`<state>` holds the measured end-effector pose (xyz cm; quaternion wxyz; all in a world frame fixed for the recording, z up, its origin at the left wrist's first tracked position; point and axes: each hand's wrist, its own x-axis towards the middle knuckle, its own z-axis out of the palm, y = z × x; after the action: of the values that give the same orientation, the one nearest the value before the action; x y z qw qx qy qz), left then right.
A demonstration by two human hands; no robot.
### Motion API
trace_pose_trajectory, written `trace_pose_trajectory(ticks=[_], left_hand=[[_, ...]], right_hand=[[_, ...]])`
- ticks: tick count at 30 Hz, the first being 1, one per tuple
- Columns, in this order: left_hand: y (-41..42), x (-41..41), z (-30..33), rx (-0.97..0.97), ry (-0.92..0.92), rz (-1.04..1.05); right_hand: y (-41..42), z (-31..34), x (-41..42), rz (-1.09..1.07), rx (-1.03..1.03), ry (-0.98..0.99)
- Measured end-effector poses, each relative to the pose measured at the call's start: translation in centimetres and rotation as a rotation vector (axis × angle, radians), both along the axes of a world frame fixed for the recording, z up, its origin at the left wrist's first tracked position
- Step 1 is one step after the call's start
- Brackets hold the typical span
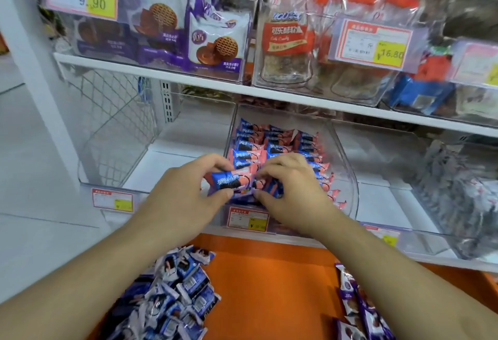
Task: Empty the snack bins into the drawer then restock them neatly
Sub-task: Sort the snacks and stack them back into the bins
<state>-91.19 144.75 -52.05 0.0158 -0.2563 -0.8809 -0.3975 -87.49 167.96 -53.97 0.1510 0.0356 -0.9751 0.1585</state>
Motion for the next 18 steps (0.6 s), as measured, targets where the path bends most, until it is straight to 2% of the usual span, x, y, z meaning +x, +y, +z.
trace_pose_trajectory(ticks=[7,11,16,18], left_hand=[[2.2,-0.5,-1.9,-0.111,0.141,-0.041],[3.0,-0.9,-2.7,-0.068,0.267,-0.026],[3.4,-1.4,-3.1,-0.131,0.324,-0.051],[3.5,-1.5,-3.0,-0.215,0.352,-0.054]], right_hand=[[2.0,3.5,2.2,0.009,-0.08,-0.089],[3.2,2.9,3.7,-0.047,-0.09,-0.062],[4.1,2.1,4.1,-0.011,-0.047,-0.043],[4.1,1.6,4.1,0.017,-0.007,-0.038]])
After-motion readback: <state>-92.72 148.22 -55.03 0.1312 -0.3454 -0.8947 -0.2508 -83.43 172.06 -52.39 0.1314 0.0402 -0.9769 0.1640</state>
